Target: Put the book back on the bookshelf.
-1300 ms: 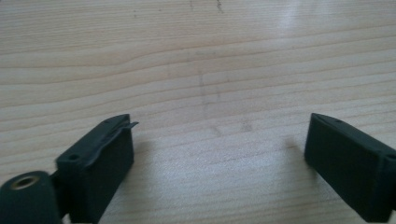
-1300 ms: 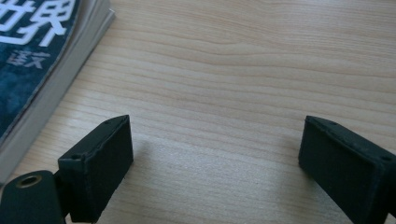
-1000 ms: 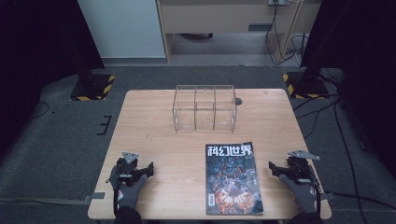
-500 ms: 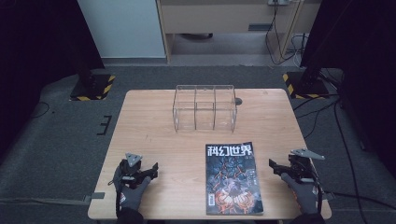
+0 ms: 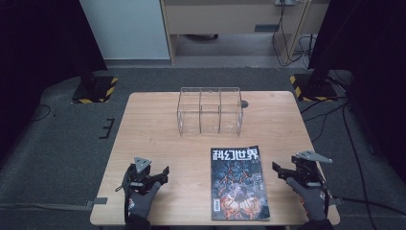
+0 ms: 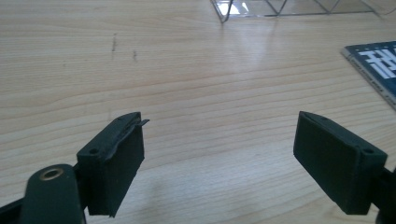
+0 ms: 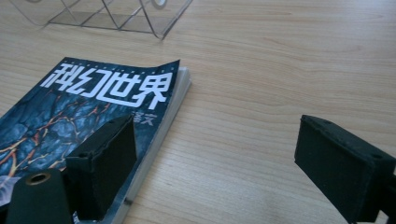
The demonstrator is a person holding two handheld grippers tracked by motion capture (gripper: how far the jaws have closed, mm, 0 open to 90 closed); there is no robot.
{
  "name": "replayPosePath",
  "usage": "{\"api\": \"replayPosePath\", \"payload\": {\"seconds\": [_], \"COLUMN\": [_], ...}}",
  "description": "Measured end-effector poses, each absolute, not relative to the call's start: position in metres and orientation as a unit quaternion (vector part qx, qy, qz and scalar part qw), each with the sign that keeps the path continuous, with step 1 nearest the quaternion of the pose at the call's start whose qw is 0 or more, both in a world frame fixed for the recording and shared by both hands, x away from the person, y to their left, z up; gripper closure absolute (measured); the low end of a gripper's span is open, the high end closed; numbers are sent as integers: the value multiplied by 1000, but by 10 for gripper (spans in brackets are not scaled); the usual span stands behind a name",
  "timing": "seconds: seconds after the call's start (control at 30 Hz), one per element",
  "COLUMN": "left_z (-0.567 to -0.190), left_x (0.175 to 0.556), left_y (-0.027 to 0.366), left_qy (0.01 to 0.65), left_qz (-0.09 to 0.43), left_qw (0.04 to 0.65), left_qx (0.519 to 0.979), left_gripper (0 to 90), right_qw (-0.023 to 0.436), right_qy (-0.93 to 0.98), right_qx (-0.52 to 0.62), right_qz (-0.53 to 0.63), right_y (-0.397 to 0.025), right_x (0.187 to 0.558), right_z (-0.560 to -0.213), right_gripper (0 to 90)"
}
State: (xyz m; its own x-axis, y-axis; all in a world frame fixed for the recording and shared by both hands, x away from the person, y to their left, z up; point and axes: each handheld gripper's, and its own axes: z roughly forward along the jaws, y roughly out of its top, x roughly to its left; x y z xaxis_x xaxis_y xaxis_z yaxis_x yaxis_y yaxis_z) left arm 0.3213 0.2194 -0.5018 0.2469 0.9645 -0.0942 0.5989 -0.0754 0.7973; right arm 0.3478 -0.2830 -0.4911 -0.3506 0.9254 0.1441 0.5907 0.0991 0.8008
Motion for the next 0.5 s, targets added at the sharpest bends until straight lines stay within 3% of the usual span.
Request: {"api": "replayPosePath", "payload": {"seconds": [0.5], "left_z": [-494], "left_x": [317], "left_y": [195], "left_qy": [539], "left_qz": [228], "left_qw": [404], "left_qx": [703], "left_gripper": [158], "right_qw": [190], "right_qy": [716], "right_qx": [520], "right_qz": [425], "right_y": [-269], "right_x": [344], "right_z": [-484], "right_gripper": [166]}}
